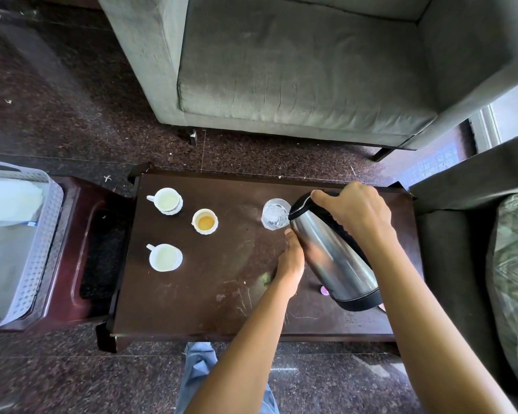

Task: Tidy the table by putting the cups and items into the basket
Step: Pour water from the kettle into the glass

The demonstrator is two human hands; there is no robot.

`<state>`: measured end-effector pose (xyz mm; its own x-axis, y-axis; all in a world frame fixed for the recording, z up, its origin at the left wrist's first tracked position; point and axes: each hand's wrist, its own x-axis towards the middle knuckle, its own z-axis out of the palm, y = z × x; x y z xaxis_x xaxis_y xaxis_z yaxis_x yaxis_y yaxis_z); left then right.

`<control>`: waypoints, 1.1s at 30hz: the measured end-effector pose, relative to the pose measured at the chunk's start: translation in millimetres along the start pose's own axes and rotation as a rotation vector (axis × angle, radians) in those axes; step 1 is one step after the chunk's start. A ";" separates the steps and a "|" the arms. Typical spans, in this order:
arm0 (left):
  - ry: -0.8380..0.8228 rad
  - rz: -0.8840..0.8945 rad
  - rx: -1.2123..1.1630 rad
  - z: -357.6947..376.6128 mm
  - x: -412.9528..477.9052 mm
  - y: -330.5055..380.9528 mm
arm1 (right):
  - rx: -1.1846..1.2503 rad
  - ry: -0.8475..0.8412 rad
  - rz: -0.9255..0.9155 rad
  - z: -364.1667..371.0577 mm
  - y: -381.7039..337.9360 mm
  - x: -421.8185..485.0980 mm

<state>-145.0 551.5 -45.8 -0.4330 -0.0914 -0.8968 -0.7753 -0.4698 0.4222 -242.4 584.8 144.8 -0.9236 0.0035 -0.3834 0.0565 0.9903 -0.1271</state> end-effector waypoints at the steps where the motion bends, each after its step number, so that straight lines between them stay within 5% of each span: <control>1: 0.000 -0.002 -0.002 0.2 1.4 -0.7 | -0.001 0.002 -0.001 0.6 0.3 0.1; 23: 0.006 0.036 0.018 -8.0 -18.8 5.0 | 0.038 0.023 -0.012 13.7 6.8 0.7; 33: 0.011 0.090 0.155 -27.5 -36.6 16.6 | 0.254 0.068 0.012 39.4 28.7 -13.7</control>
<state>-129.3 522.8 -9.6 -0.4992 -0.1369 -0.8556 -0.7958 -0.3181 0.5152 -213.2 607.7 110.3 -0.9451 0.0325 -0.3251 0.1528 0.9235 -0.3518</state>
